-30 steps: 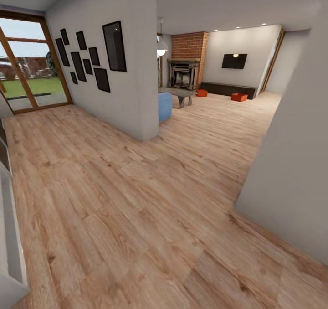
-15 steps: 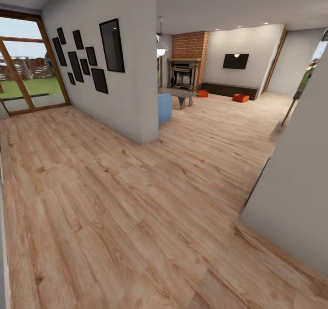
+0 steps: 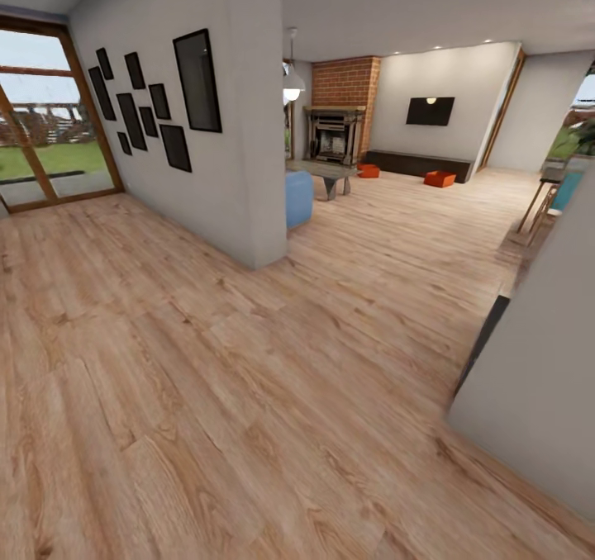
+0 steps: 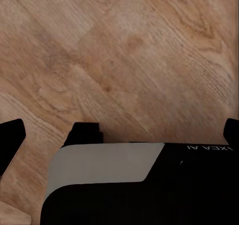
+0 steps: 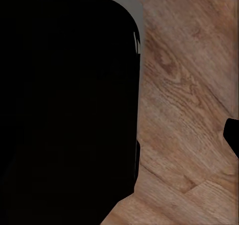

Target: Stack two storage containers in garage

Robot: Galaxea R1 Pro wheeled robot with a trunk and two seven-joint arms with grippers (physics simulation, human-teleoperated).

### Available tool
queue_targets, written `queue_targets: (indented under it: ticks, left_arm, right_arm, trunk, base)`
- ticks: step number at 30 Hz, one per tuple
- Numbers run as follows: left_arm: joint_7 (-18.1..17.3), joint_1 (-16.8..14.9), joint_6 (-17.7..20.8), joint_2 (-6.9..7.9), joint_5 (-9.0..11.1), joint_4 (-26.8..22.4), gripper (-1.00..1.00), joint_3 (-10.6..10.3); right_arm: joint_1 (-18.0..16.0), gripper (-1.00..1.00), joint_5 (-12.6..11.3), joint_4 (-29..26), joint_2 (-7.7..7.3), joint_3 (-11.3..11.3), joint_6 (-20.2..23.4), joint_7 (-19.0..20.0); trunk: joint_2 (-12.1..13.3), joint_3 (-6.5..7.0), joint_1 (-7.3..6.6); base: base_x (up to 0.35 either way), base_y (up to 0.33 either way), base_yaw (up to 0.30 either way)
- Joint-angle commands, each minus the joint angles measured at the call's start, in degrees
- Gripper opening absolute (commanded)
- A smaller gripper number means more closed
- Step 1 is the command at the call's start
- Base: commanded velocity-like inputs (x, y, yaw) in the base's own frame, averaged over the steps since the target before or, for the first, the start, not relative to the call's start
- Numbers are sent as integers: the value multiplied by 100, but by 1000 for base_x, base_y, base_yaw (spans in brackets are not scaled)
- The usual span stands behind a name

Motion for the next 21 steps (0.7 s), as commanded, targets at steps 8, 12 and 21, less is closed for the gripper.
queue_targets:
  ticks: [8, 12, 21]
  left_arm:
    - [23, -4, -18, 0, 53, 6, 100, -51]
    - [23, -4, -8, 0, 53, 5, 100, -51]
    - [25, -4, -12, -1, 53, 5, 100, -51]
  right_arm:
    - [-2, 100, 2, -1, -3, 4, -1, 4]
    - [-2, 100, 2, -1, -4, 4, -1, 5]
    - [-2, 100, 2, -1, -4, 4, -1, 4]
  trunk:
    - [-2, -5, 3]
    - [-2, -5, 3]
    - [-2, -5, 3]
  base:
    - [346, -66, 0]
    - [346, -77, 0]
    - [346, -90, 0]
